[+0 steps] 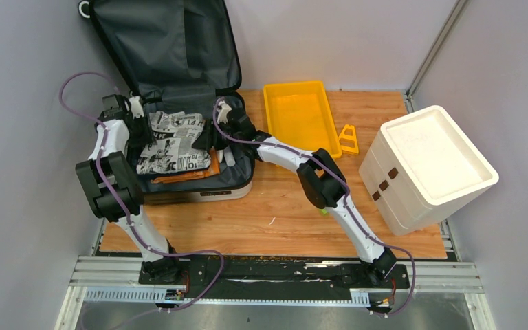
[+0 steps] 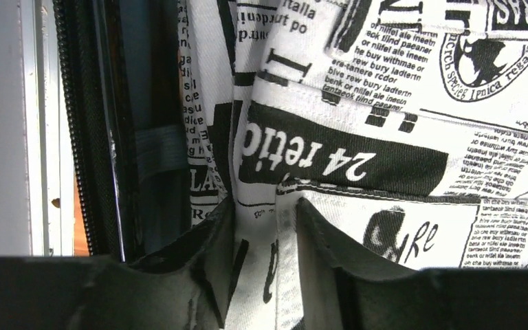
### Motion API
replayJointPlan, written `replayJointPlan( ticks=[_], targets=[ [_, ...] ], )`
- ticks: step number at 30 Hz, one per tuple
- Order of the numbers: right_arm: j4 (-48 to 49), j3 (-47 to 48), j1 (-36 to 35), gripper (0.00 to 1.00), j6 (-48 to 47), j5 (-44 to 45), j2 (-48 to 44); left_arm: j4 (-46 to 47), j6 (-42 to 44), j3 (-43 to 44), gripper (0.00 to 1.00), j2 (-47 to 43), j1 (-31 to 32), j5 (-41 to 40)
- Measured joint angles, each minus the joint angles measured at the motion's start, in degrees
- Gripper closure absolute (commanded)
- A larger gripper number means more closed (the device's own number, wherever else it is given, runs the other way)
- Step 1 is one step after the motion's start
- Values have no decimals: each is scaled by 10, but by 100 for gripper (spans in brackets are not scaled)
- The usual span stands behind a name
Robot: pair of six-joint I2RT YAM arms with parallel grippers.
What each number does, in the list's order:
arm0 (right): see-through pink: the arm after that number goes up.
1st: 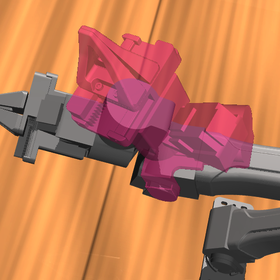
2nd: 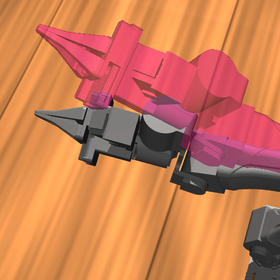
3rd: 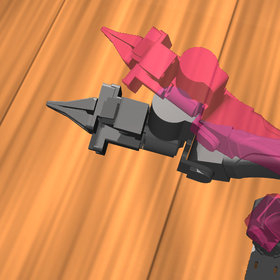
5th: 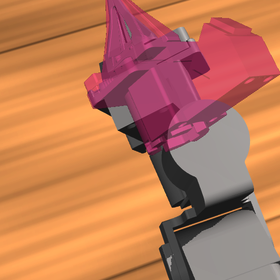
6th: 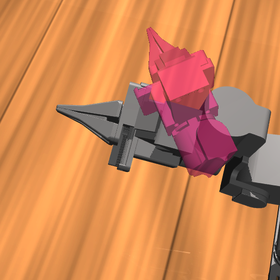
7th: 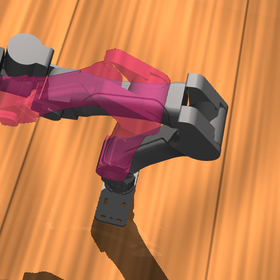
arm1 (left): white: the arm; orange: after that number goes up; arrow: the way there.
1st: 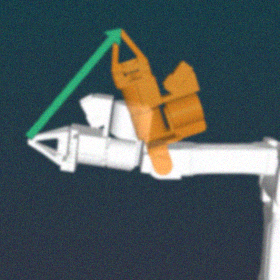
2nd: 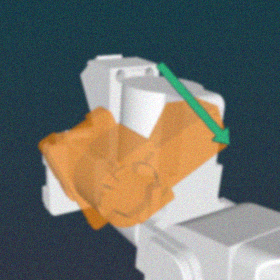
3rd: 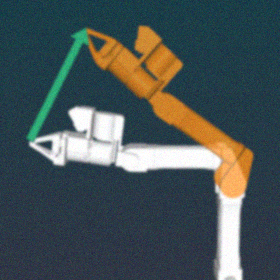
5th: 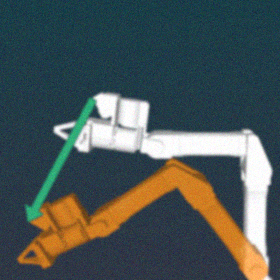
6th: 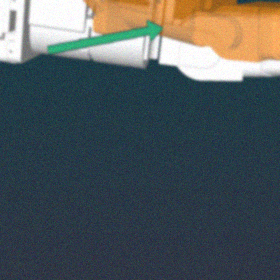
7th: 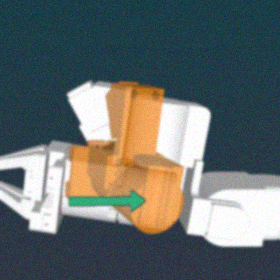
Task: Open, take out, and arrange the luggage
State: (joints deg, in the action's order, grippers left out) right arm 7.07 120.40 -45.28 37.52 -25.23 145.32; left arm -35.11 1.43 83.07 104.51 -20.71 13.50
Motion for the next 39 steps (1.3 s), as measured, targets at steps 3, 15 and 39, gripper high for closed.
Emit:
replayJointPlan(
  ticks=[3,15,39],
  targets=[
    [-1,8,0,45,15,-1,9,-4,-2,6,81,8,-2,5],
    [-10,49,0,87,43,3,37,-38,-10,42,100,31,-11,33],
    [-21,-5,-6,93,-83,48,-27,-65,-67,39,100,-63,16,-3]
  ],
)
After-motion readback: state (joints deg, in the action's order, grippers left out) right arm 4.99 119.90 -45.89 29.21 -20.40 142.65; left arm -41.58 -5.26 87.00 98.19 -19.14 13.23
